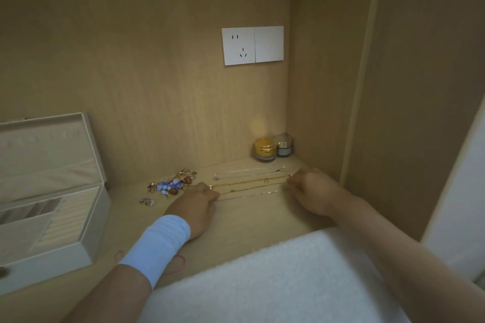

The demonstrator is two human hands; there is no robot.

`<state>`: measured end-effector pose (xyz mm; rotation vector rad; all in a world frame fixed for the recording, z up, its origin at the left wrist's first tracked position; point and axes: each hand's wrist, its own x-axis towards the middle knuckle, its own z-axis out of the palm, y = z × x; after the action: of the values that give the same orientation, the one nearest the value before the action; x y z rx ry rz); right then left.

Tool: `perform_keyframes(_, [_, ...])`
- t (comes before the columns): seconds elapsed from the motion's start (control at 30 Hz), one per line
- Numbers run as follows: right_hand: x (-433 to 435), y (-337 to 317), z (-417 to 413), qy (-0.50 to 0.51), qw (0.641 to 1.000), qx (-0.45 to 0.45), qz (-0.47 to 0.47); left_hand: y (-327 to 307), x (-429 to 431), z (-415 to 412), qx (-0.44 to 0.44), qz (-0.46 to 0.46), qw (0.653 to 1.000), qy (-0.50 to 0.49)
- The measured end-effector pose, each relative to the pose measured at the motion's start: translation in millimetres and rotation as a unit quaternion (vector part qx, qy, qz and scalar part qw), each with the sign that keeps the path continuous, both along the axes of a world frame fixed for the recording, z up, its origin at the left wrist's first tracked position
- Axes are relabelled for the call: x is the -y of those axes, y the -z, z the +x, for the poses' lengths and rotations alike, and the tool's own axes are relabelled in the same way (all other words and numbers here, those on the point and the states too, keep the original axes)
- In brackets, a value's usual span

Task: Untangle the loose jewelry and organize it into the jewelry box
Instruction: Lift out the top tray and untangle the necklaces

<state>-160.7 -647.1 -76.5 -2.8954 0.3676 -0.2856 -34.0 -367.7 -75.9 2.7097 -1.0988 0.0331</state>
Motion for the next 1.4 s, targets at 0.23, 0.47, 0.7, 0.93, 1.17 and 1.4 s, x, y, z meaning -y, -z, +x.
perform_keyframes(0.23, [-11, 7, -6, 0.011, 0.998, -0.053, -0.028, 1, 8, -12, 0.024, 0.07, 0.997, -0.017])
perform_keyframes(0.47, [-33, -15, 0, -0.015, 0.999, -0.025, -0.028, -13, -11, -12, -0.047, -0.01, 0.999, -0.01])
perform_keyframes(0.7, [-137, -49, 16, -0.155, 0.986, 0.004, 0.063, -40, -79, -20, -0.03, -0.048, 0.998, -0.033])
perform_keyframes(0.93, [-219, -31, 34, -0.258, 0.951, -0.076, 0.152, -33, -129, -45, -0.035, 0.015, 0.999, -0.019])
perform_keyframes(1.17, [-220, -23, 50, -0.224, 0.966, -0.071, 0.108, -9, -138, -33, -0.077, 0.003, 0.997, -0.01])
perform_keyframes(1.4, [-205, -29, 74, -0.184, 0.974, -0.097, 0.089, -8, -121, -8, -0.078, -0.051, 0.996, -0.013])
